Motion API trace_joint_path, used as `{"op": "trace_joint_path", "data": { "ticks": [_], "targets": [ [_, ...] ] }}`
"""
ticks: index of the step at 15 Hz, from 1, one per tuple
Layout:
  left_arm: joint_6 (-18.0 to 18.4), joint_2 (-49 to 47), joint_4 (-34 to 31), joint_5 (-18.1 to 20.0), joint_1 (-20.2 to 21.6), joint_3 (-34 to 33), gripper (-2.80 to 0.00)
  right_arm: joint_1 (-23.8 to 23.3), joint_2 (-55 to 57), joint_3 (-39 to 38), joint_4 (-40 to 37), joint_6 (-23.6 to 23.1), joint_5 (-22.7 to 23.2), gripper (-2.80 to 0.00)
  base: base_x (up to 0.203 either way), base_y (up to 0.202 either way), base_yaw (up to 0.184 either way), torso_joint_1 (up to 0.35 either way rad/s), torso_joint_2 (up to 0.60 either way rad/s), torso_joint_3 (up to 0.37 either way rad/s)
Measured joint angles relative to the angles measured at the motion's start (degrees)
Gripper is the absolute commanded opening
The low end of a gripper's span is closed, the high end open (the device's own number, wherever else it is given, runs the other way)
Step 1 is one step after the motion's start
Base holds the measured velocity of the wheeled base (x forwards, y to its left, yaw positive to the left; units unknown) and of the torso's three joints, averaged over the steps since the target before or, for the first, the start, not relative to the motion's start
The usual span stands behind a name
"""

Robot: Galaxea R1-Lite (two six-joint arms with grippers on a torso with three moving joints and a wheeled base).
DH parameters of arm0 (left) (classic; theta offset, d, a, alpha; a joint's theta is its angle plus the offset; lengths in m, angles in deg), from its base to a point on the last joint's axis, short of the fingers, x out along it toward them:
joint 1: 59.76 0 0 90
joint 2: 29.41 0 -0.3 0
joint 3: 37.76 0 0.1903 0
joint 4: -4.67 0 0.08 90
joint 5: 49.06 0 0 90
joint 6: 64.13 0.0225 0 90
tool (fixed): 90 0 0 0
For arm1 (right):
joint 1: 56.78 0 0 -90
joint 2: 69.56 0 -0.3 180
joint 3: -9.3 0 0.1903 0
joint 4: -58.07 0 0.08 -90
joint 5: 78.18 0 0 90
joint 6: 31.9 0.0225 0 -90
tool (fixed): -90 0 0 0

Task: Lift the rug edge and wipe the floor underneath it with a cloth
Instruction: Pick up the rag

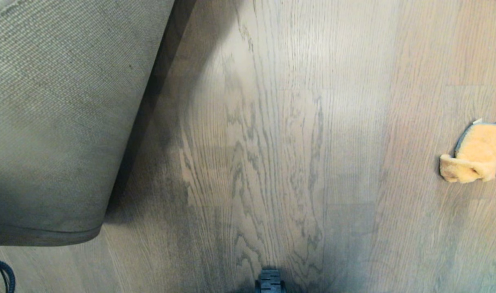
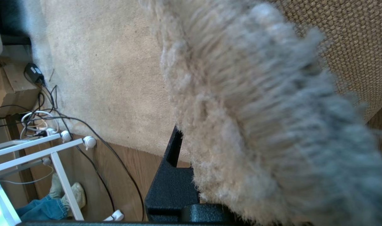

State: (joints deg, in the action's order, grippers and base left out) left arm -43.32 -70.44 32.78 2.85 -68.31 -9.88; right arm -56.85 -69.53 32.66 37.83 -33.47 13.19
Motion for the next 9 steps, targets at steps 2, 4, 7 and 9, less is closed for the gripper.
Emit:
{"op": "trace_joint_path", "data": {
  "ticks": [2, 4, 7, 9],
  "targets": [
    [0.0, -0.65, 0.06, -0.1, -0.27, -0.07, -2.8, 0.0, 0.0, 0.0, 0.02, -0.1, 0.01, -2.8, 0.0, 0.0, 0.0, 0.0, 0.0, 0.0],
    [-0.08, -1.29, 0.06, -0.13, -0.32, -0.16, -2.8, 0.0, 0.07, 0.0, -0.13, -2.53, 0.11, -2.8, 0.0, 0.0, 0.0, 0.0, 0.0, 0.0],
    [-0.11, -1.99, 0.06, -0.11, -0.82, -0.46, -2.8, 0.07, 3.2, 1.47, 0.25, -4.27, 1.26, -2.8, 0.0, 0.0, 0.0, 0.0, 0.0, 0.0],
    [-0.09, -2.48, 0.09, -0.18, -1.55, -0.79, -2.8, 0.52, 8.63, 4.15, 0.74, -4.24, 1.61, -2.8, 0.0, 0.0, 0.0, 0.0, 0.0, 0.0]
  ]
}}
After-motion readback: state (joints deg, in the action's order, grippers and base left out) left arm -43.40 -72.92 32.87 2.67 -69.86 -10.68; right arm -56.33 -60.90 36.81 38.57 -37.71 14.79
